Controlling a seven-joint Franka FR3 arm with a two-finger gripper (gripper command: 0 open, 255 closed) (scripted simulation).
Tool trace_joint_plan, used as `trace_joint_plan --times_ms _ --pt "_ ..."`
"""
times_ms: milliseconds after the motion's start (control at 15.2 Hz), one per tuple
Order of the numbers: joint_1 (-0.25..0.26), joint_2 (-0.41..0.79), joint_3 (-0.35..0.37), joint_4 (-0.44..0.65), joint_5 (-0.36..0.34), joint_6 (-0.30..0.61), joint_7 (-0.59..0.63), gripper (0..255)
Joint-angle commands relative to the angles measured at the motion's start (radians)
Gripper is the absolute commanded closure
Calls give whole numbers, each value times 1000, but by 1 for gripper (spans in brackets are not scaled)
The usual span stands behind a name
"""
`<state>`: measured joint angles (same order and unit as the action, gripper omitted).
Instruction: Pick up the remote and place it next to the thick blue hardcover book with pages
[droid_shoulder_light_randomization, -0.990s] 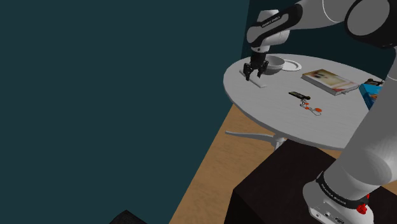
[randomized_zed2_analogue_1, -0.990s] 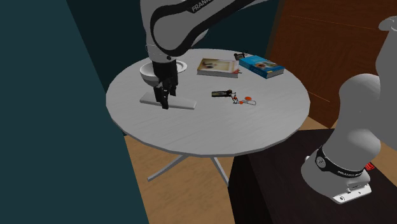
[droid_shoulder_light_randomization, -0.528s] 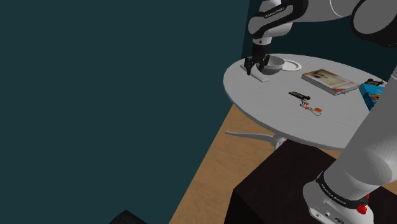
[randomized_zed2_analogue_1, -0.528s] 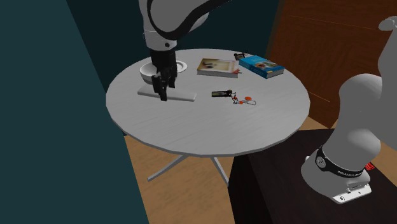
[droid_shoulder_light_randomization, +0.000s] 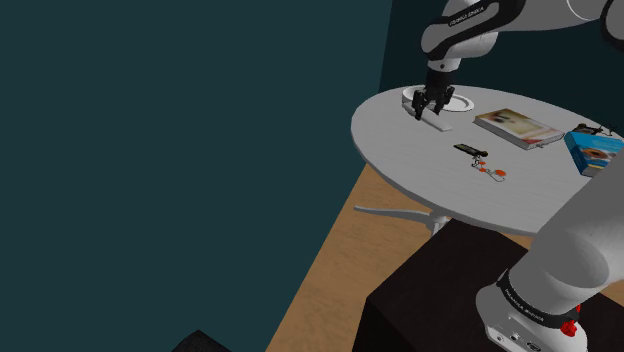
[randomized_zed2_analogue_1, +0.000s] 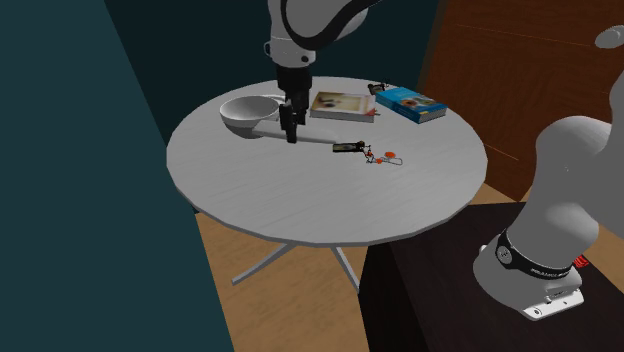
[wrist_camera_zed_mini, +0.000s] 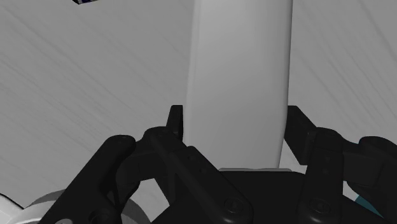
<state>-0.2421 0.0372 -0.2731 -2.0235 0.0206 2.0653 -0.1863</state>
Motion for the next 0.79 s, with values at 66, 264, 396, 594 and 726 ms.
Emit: trace_joint_plan --times_ms 66,264,396,594,726 --pt "-29 -61 -29 -70 -18 12 -51 255" --pt "-61 -109 -61 -123 -37 18 -106 255" --pt "-83 -137 -85 -152 -50 21 -144 255" --pt "-117 -173 -121 -187 -69 23 -203 255" --pt "-139 -193 -147 -205 -82 23 -244 255"
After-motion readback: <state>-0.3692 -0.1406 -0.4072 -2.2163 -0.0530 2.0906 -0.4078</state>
